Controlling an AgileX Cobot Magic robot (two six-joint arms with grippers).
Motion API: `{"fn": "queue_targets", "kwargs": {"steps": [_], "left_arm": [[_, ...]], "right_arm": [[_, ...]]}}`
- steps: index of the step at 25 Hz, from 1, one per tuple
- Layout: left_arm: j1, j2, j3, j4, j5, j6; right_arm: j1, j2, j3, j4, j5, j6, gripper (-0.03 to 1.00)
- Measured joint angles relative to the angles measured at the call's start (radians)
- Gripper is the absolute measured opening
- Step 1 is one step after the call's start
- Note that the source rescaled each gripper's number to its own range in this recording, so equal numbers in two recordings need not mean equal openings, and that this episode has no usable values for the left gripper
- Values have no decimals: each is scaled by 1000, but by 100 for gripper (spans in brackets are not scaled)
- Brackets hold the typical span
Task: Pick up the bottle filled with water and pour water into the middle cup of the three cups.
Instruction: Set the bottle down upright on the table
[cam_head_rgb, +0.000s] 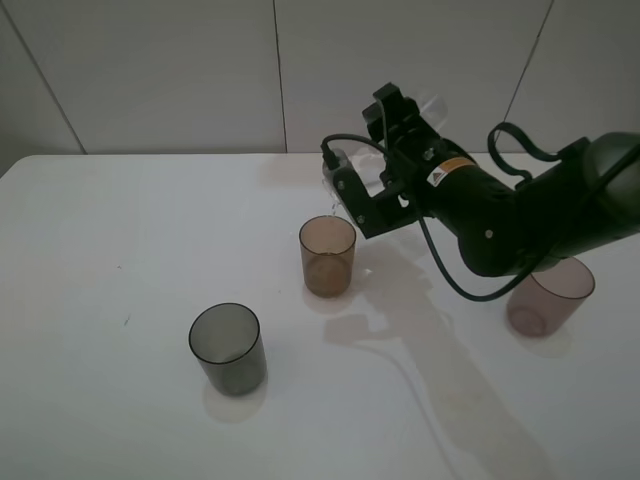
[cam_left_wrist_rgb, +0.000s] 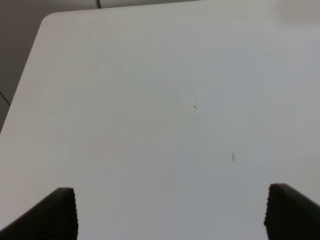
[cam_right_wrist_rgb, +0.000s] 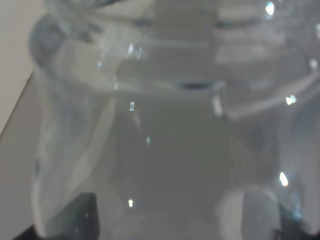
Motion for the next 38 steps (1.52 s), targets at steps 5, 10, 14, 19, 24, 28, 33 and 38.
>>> {"fn": "queue_targets", "kwargs": {"steps": [5, 10, 14, 19, 24, 28, 33, 38], "left_arm": [[0, 0, 0, 0, 0, 0], [0, 0, 0, 0, 0, 0], [0, 0, 0, 0, 0, 0], [0, 0, 0, 0, 0, 0], [0, 0, 0, 0, 0, 0], [0, 0, 0, 0, 0, 0], [0, 0, 0, 0, 0, 0], [0, 0, 0, 0, 0, 0]], "right_arm": [[5, 0, 0, -5, -16, 0, 0], [14, 0, 0, -9, -22, -44, 0], [15, 0, 4, -6, -32, -73, 0], [26, 0, 27, -12, -44, -102, 0], [26, 0, 28, -12, -57, -105, 0], [26, 0, 31, -12, -61, -105, 0], [26, 0, 31, -12, -60, -105, 0], [26, 0, 31, -13, -11, -38, 0]]}}
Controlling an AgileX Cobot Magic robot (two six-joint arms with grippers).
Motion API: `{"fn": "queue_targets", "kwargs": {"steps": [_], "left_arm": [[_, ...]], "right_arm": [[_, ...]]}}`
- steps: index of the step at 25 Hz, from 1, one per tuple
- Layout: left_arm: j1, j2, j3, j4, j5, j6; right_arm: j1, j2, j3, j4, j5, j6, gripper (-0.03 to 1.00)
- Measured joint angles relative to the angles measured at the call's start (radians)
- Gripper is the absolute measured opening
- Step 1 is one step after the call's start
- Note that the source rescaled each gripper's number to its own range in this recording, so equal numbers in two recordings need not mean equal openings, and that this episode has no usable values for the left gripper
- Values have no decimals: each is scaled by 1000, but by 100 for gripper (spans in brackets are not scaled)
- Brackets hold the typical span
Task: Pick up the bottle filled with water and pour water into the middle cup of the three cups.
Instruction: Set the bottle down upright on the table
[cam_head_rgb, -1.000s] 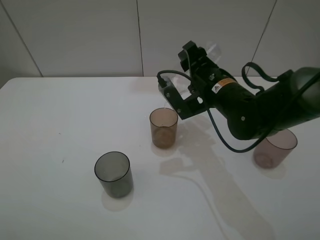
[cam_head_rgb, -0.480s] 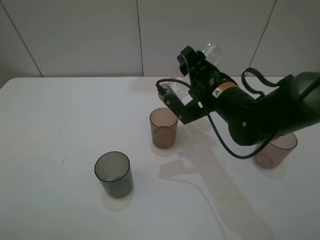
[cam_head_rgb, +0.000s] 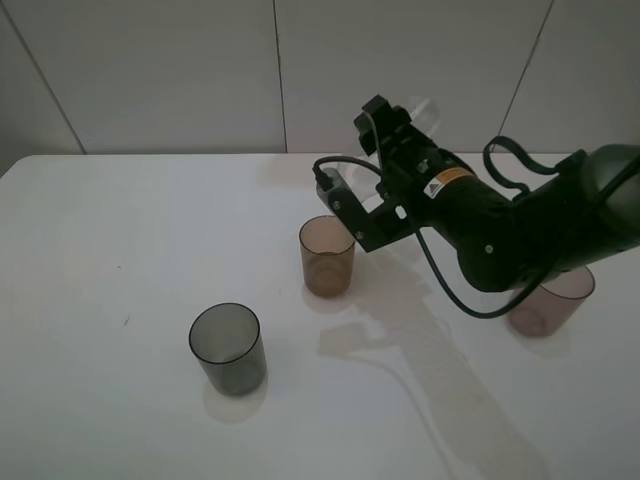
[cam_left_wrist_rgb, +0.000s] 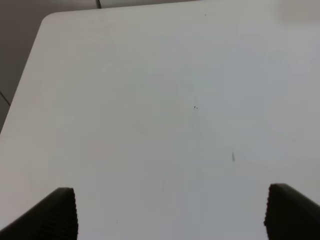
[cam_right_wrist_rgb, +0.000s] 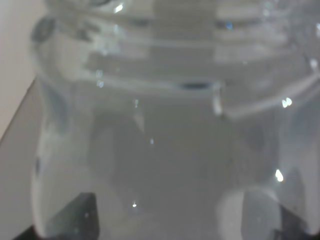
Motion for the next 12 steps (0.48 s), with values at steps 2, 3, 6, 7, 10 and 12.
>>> {"fn": "queue_targets", "kwargs": {"steps": [2, 3, 6, 7, 10, 12], "left_arm": [[0, 0, 0, 0, 0, 0], [0, 0, 0, 0, 0, 0], [0, 0, 0, 0, 0, 0], [0, 0, 0, 0, 0, 0], [0, 0, 0, 0, 0, 0], [0, 0, 0, 0, 0, 0]], "right_arm": [[0, 0, 1, 0, 29, 48, 0], [0, -4, -1, 4, 53, 80, 0], [0, -39, -24, 28, 180, 191, 0], [-1, -53, -34, 34, 235, 232, 0], [-12, -88, -69, 21, 378, 408, 0], [-29, -94, -92, -15, 439, 573, 0]]}}
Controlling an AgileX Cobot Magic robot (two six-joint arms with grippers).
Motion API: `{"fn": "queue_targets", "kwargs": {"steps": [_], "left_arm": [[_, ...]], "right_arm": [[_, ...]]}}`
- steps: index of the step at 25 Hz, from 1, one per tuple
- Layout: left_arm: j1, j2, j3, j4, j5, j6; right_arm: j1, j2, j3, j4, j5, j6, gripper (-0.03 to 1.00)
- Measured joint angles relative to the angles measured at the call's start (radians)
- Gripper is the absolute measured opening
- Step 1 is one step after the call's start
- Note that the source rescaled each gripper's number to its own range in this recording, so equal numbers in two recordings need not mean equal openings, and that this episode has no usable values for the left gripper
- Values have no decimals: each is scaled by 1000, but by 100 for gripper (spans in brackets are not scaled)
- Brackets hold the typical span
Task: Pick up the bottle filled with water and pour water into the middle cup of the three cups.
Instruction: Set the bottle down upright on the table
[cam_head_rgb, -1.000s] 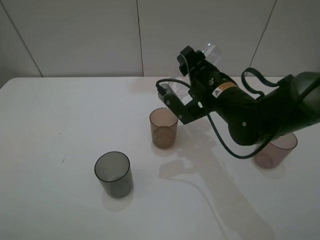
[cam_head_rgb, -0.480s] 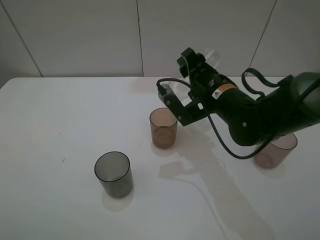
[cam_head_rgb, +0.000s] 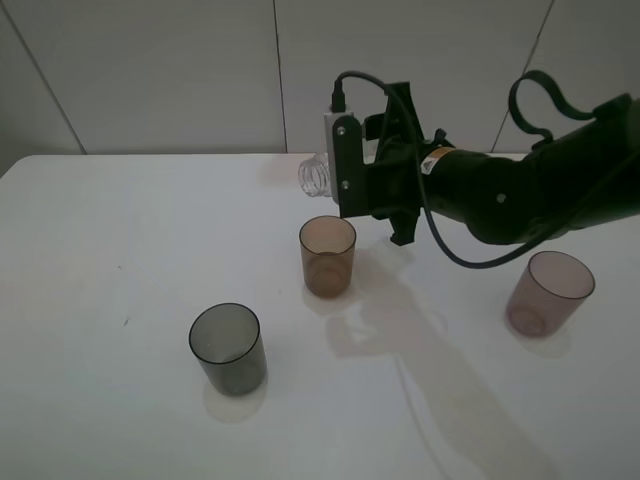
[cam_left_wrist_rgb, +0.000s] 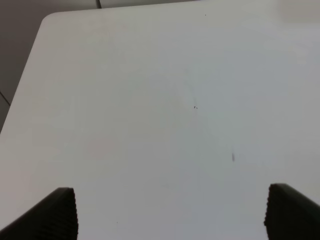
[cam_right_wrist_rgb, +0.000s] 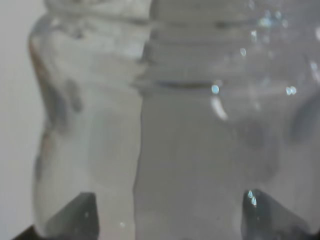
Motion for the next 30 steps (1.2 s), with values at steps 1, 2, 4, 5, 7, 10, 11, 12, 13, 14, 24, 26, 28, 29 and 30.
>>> {"fn": "queue_targets", "kwargs": {"steps": [1, 2, 4, 5, 7, 10, 11, 12, 13, 14, 24, 26, 28, 29, 30], "left_arm": [[0, 0, 0, 0, 0, 0], [0, 0, 0, 0, 0, 0], [0, 0, 0, 0, 0, 0], [0, 0, 0, 0, 0, 0], [0, 0, 0, 0, 0, 0], [0, 0, 0, 0, 0, 0], [0, 0, 0, 0, 0, 0], [0, 0, 0, 0, 0, 0], [0, 0, 0, 0, 0, 0], [0, 0, 0, 0, 0, 0], [0, 0, 0, 0, 0, 0], [0, 0, 0, 0, 0, 0], [0, 0, 0, 0, 0, 0], [0, 0, 0, 0, 0, 0], [0, 0, 0, 0, 0, 0]], "right_arm": [[-13, 0, -14, -16, 22, 94, 0], [-28, 0, -25, -41, 42, 176, 0], [-59, 0, -48, -106, 67, 383, 0], [-78, 0, -60, -147, 74, 486, 0], [-117, 0, -77, -224, 79, 666, 0], [-174, 0, -87, -329, 79, 910, 0], [-191, 0, -87, -364, 78, 988, 0], [-210, 1, -87, -391, 72, 1068, 0], [-229, 5, -87, -418, 62, 1135, 0], [-241, 11, -87, -436, 39, 1214, 0], [-283, 189, -89, -417, -181, 1488, 0], [-283, 226, -89, -399, -224, 1488, 0], [-286, 262, -90, -392, -267, 1490, 0], [-286, 275, -90, -392, -281, 1491, 0], [-286, 290, -90, -390, -296, 1491, 0]]}}
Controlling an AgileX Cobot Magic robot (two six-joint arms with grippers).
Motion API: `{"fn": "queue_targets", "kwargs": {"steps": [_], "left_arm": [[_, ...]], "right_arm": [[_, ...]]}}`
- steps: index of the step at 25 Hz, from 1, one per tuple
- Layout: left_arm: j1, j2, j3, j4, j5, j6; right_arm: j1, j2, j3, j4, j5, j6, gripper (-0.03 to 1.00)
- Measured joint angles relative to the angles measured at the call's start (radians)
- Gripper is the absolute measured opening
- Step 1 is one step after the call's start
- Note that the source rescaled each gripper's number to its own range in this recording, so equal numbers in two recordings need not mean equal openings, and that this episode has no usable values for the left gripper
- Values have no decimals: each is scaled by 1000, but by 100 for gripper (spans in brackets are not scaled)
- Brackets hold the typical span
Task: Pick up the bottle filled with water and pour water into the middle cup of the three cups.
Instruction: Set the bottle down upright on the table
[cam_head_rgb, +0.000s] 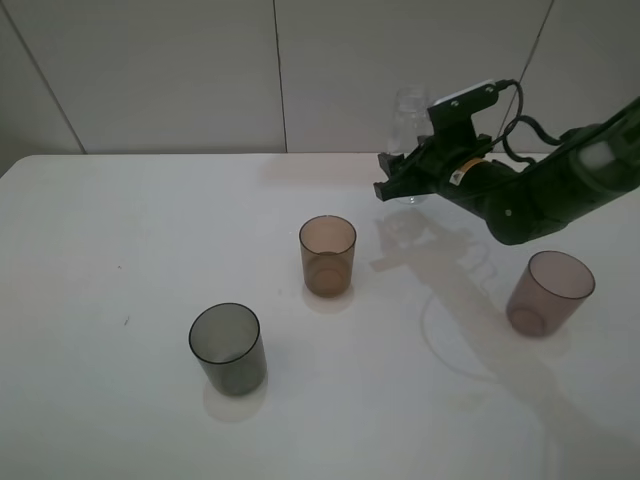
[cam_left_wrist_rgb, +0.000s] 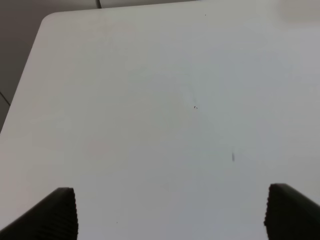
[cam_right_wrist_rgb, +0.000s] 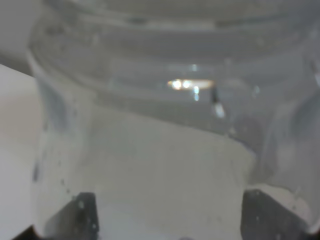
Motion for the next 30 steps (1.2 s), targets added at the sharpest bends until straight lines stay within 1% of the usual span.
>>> {"fn": "queue_targets", "kwargs": {"steps": [3, 9, 17, 21, 22, 23, 24, 25, 27, 28, 29, 30], "left_arm": [[0, 0, 0, 0, 0, 0], [0, 0, 0, 0, 0, 0], [0, 0, 0, 0, 0, 0], [0, 0, 0, 0, 0, 0], [0, 0, 0, 0, 0, 0], [0, 0, 0, 0, 0, 0], [0, 0, 0, 0, 0, 0], [0, 0, 0, 0, 0, 0], [0, 0, 0, 0, 0, 0], [0, 0, 0, 0, 0, 0], [0, 0, 0, 0, 0, 0], [0, 0, 0, 0, 0, 0]], "right_arm": [[0, 36, 0, 1, -26, 1, 0], [0, 86, -1, 1, -35, 1, 0], [0, 108, -1, -6, -33, 1, 0], [0, 108, -1, -6, -14, 15, 0], [0, 108, -1, -6, -9, 16, 1], [0, 108, -1, -6, -8, 17, 6], [0, 108, -1, -6, -9, 18, 19], [0, 108, -1, -6, -18, 19, 33], [0, 108, -1, -6, -39, 19, 67], [0, 108, -1, -6, -47, 19, 80], [0, 108, -1, -6, -55, 19, 87], [0, 108, -1, -6, -58, 19, 93]]}}
